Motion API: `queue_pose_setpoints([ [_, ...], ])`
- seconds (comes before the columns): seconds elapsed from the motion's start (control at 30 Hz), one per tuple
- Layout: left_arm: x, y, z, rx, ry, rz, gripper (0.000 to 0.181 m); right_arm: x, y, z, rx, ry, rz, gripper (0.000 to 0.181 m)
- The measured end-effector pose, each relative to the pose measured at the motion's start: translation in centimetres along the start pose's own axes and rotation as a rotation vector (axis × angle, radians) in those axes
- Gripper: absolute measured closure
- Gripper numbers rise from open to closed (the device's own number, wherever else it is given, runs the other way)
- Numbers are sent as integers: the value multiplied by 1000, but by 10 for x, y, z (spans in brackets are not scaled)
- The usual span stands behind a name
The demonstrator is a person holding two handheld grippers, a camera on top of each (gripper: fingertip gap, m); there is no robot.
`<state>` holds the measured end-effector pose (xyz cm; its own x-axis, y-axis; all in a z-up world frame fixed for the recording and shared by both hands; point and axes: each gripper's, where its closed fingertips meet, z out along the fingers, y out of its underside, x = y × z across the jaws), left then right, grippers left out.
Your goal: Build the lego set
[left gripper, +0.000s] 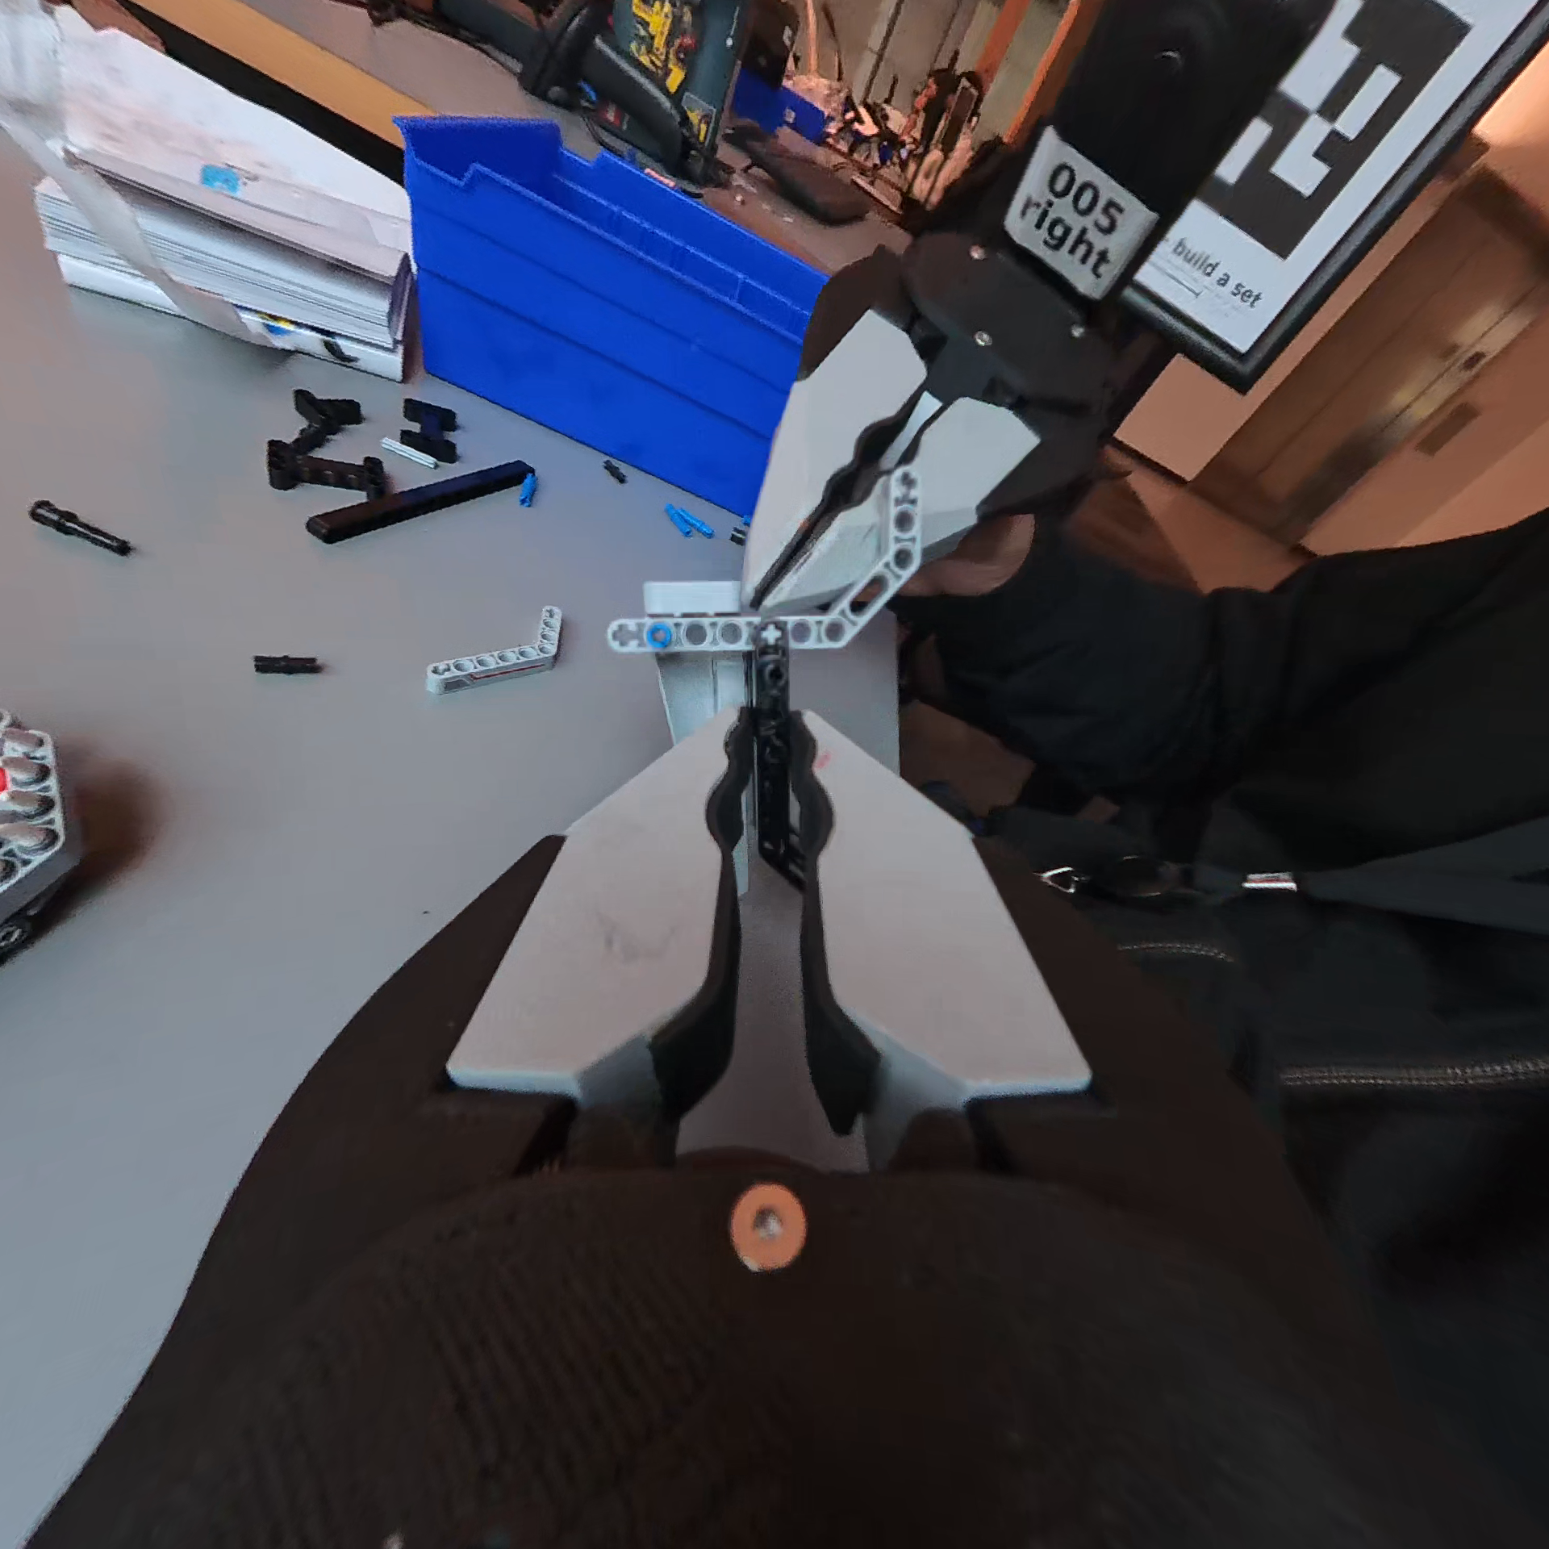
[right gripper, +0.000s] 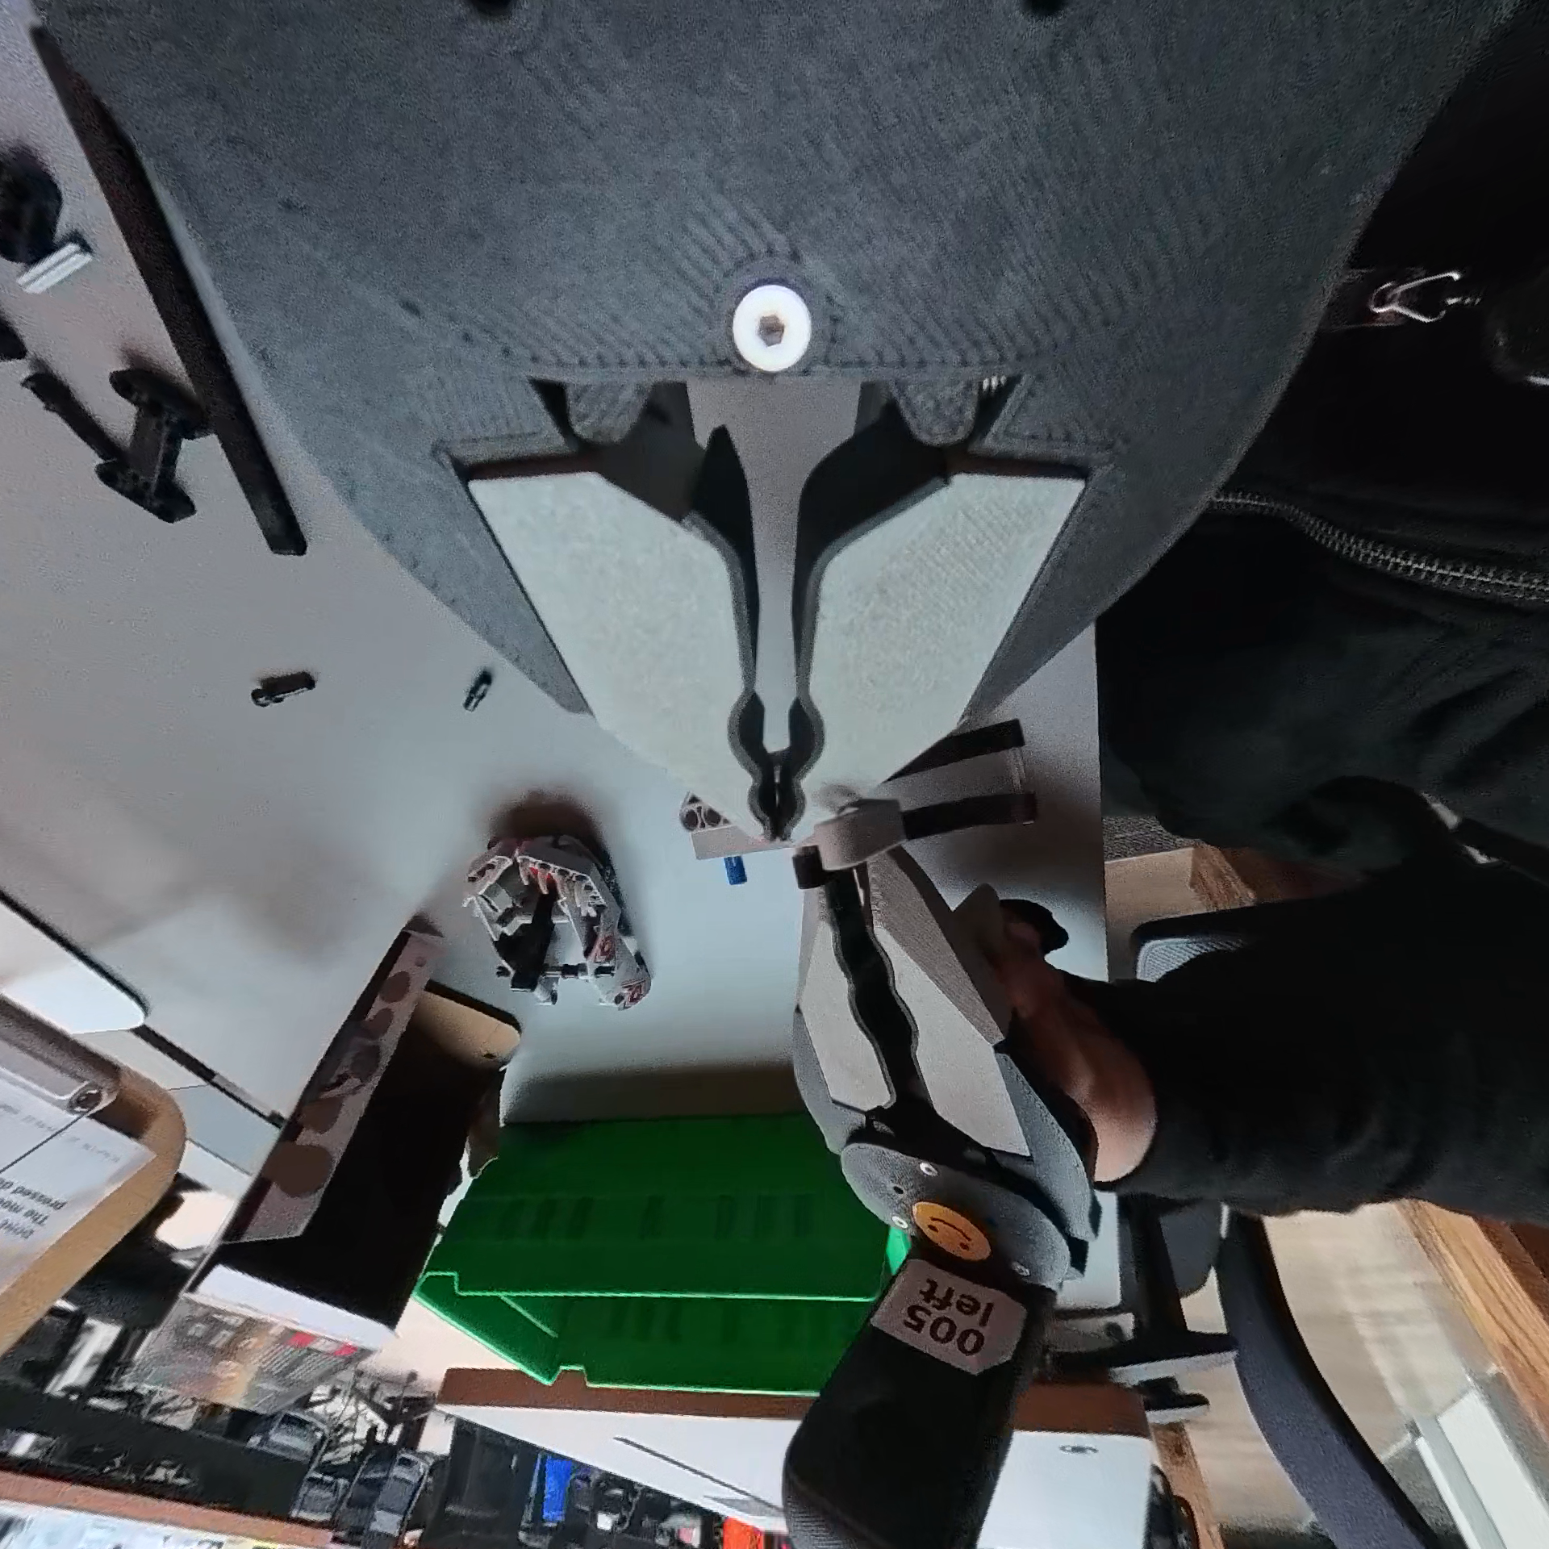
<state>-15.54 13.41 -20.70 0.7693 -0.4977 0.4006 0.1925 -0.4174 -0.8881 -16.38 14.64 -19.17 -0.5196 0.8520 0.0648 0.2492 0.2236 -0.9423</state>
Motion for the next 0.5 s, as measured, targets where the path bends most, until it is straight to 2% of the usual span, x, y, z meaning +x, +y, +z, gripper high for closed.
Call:
queue_pose_setpoints([
  [0.2,-8,-5,-2,22,-69,48,176,13,6,-7,-4,5,55,167],
  [0.33,-9,-4,-1,11,-90,89,176,6,2,-11,30,-81,90,157],
  [0.5,-10,-3,0,4,-97,85,176,7,11,-14,-16,-80,43,148],
])
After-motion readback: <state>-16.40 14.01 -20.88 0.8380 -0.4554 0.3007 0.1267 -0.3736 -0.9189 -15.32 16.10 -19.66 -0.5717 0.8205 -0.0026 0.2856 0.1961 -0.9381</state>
